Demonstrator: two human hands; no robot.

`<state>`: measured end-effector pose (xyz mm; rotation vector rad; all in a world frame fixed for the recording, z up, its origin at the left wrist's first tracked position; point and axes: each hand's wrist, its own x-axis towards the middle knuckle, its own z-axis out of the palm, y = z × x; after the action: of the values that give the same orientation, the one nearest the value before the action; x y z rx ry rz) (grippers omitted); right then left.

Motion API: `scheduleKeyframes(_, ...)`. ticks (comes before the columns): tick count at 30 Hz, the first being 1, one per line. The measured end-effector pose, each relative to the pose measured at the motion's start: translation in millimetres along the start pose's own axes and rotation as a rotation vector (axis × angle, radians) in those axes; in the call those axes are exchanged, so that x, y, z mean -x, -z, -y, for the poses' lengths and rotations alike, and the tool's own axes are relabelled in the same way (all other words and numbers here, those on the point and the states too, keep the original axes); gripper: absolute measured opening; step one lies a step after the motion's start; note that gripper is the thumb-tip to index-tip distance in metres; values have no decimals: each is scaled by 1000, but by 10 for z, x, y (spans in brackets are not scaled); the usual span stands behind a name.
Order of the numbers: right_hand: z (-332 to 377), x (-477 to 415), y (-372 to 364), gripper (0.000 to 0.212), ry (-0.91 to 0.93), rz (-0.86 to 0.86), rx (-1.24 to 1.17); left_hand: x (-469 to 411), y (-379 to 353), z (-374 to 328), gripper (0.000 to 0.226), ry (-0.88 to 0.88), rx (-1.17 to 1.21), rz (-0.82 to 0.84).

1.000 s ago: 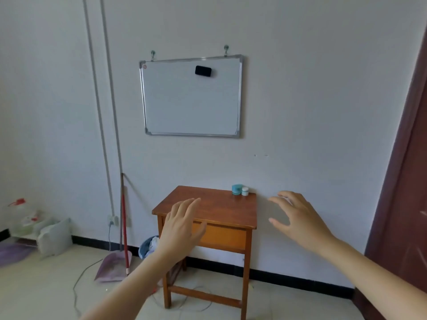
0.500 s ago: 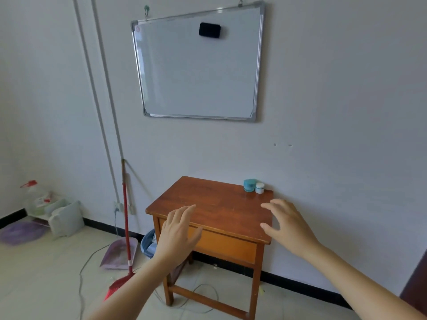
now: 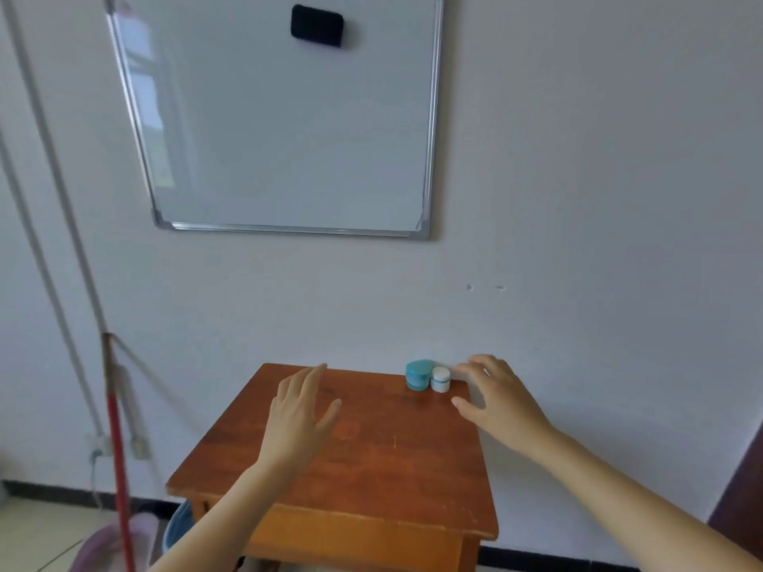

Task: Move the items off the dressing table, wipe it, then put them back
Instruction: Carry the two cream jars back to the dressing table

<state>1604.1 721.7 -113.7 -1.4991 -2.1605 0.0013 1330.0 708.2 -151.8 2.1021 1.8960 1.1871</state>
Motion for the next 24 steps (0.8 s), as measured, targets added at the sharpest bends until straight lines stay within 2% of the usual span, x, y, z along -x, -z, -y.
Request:
scheduleKeyframes(8, -521, -230, -844, 46, -169, 261, 2, -375, -867, 523, 54, 84, 27, 201)
scheduleKeyframes(15, -1122, -899, -1286, 44, -223, 258, -48, -909, -1508, 703, 54, 156, 18, 280)
scheduleKeyframes(24, -1839, -1334, -2071, 44, -425, 281, -312, -1380, -2442, 594, 57, 291, 1, 460)
